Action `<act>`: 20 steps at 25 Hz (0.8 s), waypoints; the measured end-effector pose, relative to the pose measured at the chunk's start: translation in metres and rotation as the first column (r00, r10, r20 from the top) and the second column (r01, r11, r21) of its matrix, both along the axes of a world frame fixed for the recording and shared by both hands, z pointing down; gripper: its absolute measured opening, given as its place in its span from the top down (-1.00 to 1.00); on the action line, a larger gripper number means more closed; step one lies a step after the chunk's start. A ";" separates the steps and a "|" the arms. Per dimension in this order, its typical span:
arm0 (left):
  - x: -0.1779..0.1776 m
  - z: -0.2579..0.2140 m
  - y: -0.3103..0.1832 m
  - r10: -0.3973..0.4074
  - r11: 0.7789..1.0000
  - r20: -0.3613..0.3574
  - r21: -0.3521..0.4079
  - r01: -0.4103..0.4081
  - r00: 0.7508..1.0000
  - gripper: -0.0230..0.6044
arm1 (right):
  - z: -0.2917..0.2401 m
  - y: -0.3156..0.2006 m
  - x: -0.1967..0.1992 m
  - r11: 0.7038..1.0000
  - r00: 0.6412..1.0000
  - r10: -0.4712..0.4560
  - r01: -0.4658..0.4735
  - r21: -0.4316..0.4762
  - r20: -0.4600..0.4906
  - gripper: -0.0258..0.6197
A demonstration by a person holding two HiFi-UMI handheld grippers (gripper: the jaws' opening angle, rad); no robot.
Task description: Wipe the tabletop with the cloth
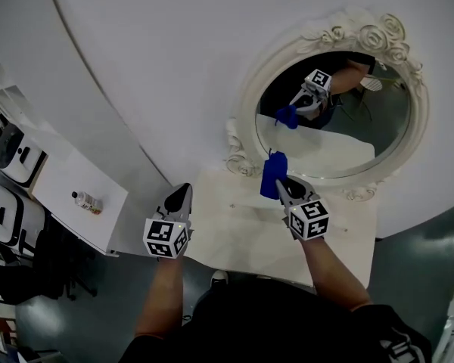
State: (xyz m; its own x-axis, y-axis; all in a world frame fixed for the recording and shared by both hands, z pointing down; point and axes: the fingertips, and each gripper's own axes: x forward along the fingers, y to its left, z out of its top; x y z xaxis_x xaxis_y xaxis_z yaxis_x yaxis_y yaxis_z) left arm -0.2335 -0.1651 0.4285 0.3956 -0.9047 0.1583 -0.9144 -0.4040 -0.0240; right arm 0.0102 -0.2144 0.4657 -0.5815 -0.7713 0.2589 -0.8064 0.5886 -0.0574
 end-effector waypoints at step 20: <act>-0.077 0.000 -0.058 0.100 0.995 0.002 0.015 -0.100 0.995 0.88 | 0.022 -0.040 -0.094 0.997 0.999 0.042 -0.042 -0.059 -0.004 0.79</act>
State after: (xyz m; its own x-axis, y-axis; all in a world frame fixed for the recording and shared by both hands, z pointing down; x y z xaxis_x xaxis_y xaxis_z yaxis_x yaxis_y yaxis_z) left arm -0.3105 -0.2235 0.4281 0.4844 -0.8627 0.1450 -0.8692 -0.4934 -0.0318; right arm -0.0835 -0.2541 0.4876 -0.5479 -0.7785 0.3061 -0.8307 0.5495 -0.0891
